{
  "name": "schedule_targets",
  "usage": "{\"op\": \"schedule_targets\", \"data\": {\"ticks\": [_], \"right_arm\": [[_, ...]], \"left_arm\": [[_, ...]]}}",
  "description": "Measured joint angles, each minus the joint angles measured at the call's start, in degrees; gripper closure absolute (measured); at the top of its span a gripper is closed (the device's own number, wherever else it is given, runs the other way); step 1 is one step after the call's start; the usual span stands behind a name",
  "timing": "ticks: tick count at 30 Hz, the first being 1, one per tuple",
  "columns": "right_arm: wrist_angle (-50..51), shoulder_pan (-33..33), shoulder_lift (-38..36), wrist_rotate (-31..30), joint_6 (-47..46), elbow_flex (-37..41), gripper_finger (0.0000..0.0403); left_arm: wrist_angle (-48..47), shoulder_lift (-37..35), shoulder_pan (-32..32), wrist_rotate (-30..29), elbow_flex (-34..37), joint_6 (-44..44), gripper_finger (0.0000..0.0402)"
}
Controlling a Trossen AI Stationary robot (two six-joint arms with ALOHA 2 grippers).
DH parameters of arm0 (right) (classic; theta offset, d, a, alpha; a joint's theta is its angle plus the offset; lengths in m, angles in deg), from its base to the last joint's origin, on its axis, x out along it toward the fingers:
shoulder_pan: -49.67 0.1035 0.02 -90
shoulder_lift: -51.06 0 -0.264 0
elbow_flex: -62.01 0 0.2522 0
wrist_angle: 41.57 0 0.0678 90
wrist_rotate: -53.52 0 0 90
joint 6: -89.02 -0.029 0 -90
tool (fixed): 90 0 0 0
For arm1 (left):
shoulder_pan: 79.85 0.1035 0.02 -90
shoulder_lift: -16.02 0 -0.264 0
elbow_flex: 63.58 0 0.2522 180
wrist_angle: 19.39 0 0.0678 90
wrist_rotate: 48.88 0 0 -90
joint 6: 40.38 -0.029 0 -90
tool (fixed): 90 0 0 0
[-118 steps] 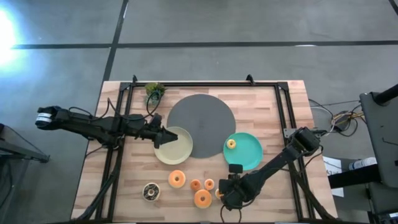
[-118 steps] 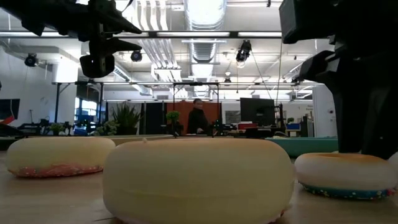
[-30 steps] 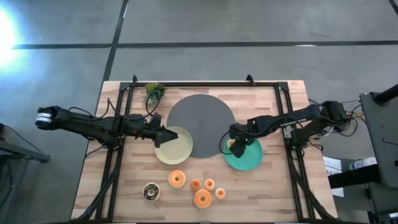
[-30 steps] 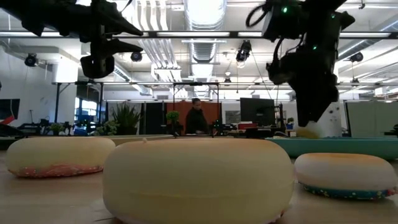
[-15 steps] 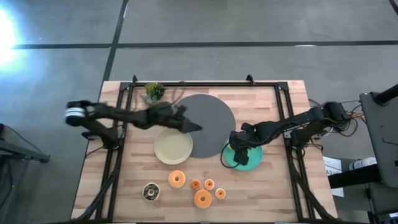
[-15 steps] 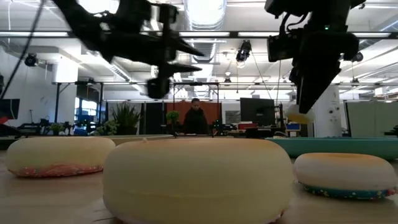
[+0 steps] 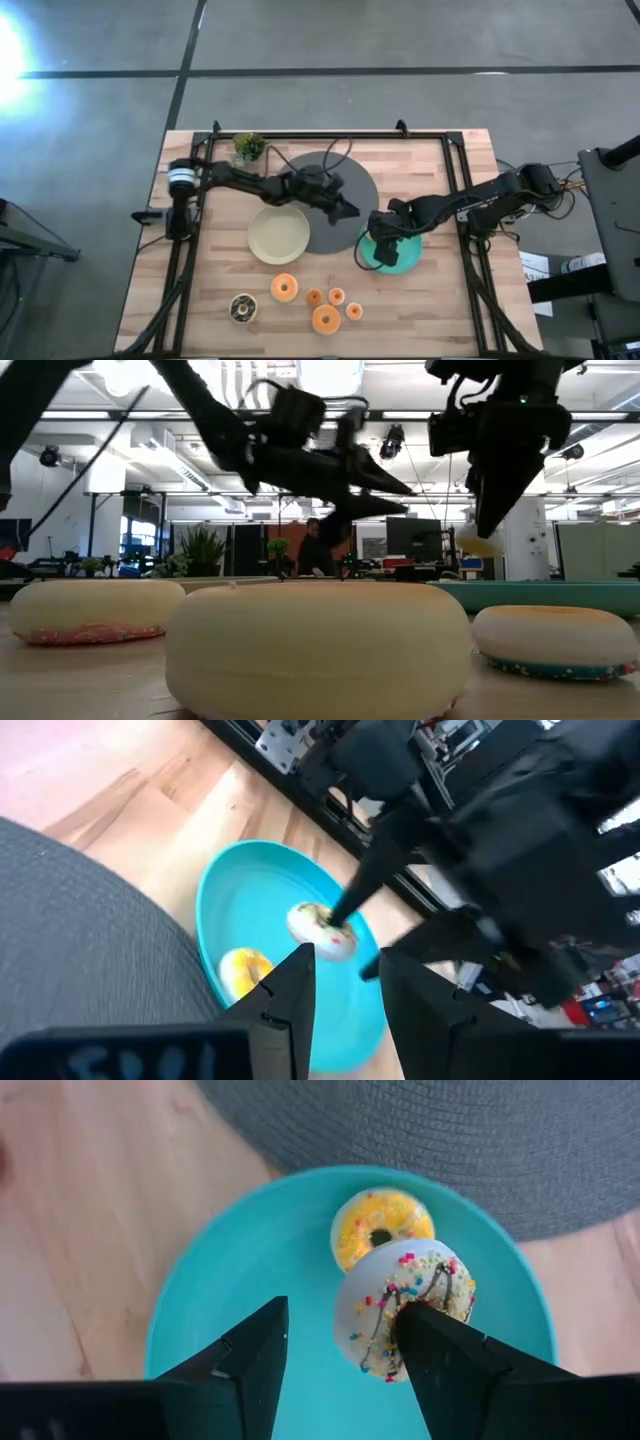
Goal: Pick & Place donuts
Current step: Put the small white donut on the green plate, then put the small blue donut on the green plate
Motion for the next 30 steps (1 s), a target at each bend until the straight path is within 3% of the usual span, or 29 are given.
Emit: {"op": "schedule_targets", "data": {"ticks": [9,18,30], "right_arm": [[0.71,-0.01,-0.04,0.34,-0.56,0.12,0.0223],[0.18,-0.03,-0.04,-0.71,-1.3,1.24,0.0223],[1.7,-0.03,-0.07,-2.16,-2.48,1.15,0.0223]], "left_arm": [[-0.95,13.02,-0.22,5.03,-14.23,2.83,0.0314],[-3.39,16.48,-0.34,5.33,-18.58,1.91,0.0314],[-15.15,17.86,-0.86,3.8,-22.94,-4.56,0.0314]]}}
